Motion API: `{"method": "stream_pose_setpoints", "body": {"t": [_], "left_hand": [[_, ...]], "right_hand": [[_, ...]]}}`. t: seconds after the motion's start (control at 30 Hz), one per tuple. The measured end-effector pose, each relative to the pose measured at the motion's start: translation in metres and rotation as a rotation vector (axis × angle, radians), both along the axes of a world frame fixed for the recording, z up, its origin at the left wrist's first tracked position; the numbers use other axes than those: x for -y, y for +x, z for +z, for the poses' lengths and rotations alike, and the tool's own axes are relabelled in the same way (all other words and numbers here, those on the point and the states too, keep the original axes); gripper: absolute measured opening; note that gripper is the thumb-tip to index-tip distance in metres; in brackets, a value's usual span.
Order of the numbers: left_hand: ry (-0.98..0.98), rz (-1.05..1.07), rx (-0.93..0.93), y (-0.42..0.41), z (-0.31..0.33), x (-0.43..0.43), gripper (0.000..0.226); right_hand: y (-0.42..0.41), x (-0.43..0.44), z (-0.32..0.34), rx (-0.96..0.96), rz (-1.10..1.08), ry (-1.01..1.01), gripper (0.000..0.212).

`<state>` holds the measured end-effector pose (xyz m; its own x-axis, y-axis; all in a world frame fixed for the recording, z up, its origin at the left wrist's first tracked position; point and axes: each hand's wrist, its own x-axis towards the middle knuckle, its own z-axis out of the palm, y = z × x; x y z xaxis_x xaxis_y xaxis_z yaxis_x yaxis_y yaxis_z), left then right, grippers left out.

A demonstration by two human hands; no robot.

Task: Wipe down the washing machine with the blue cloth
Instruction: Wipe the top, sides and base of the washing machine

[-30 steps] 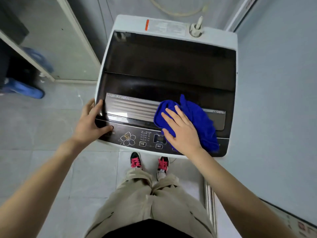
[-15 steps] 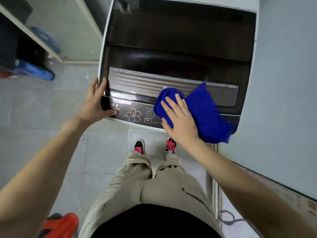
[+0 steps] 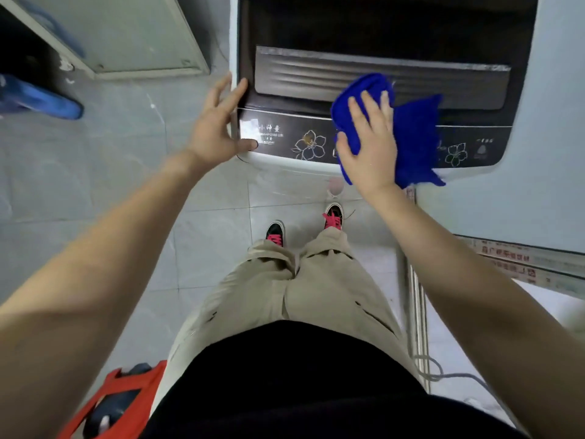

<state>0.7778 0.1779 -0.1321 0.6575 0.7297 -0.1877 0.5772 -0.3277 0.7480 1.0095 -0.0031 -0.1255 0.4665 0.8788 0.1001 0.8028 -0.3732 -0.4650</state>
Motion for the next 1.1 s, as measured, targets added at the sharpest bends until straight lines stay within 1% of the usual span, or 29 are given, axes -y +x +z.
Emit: {"method": "stream_pose_setpoints", "body": {"t": [0.07, 0.13, 0.2, 0.27, 0.33, 0.4, 0.47, 0.53, 0.57, 0.7, 0.77, 0.83, 0.9, 0.97, 1.07, 1.1], "left_hand": [[-0.002, 0.001, 0.002, -0.003, -0.001, 0.002, 0.098], [-0.04, 0.015, 0.007, -0.006, -0.002, 0.005, 0.096], [-0.082, 0.032, 0.031, -0.008, -0.003, 0.012, 0.092], [-0.108, 0.051, 0.058, -0.01, -0.006, 0.018, 0.087], [-0.156, 0.076, 0.088, -0.013, -0.009, 0.02, 0.086], [-0.201, 0.073, 0.129, -0.016, -0.012, 0.02, 0.087], [-0.236, 0.05, 0.154, -0.019, -0.014, 0.022, 0.086], [-0.239, 0.033, 0.163, -0.019, -0.013, 0.025, 0.084], [-0.241, 0.03, 0.158, -0.019, -0.013, 0.026, 0.084], [-0.204, 0.053, 0.159, -0.018, -0.011, 0.034, 0.084], [-0.194, 0.081, 0.189, -0.018, -0.01, 0.041, 0.081], [-0.186, 0.12, 0.174, -0.016, -0.009, 0.05, 0.08], [-0.192, 0.174, 0.143, -0.015, -0.01, 0.055, 0.079], [-0.192, 0.233, 0.145, -0.009, -0.01, 0.06, 0.078], [-0.139, 0.331, 0.091, 0.01, -0.003, 0.077, 0.076], [-0.056, 0.356, 0.039, 0.017, -0.001, 0.082, 0.075]], "right_hand": [[-0.046, -0.027, -0.006, 0.011, 0.132, 0.012, 0.052], [-0.079, -0.049, -0.007, 0.009, 0.2, 0.006, 0.054], [-0.083, -0.053, -0.004, 0.009, 0.265, -0.021, 0.054], [-0.061, -0.033, -0.004, 0.026, 0.287, -0.034, 0.053], [-0.033, 0.0, -0.009, 0.047, 0.188, -0.026, 0.052], [-0.015, 0.027, -0.012, 0.032, -0.021, -0.024, 0.052], [-0.017, 0.029, -0.012, 0.015, -0.208, -0.031, 0.052], [-0.038, 0.009, -0.01, 0.012, -0.279, -0.02, 0.053], [-0.055, -0.004, -0.009, 0.013, -0.235, -0.015, 0.054], [-0.116, -0.053, -0.016, 0.054, 0.154, 0.002, 0.054], [-0.114, -0.057, -0.016, 0.042, 0.265, 0.008, 0.054], [-0.082, -0.038, -0.015, 0.032, 0.332, 0.013, 0.053], [-0.037, 0.0, -0.017, 0.053, 0.276, 0.007, 0.052], [0.014, 0.043, -0.019, 0.06, 0.143, -0.013, 0.051], [0.077, 0.082, -0.014, -0.031, -0.164, -0.019, 0.052], [0.085, 0.082, -0.013, -0.055, -0.27, -0.005, 0.053]]}}
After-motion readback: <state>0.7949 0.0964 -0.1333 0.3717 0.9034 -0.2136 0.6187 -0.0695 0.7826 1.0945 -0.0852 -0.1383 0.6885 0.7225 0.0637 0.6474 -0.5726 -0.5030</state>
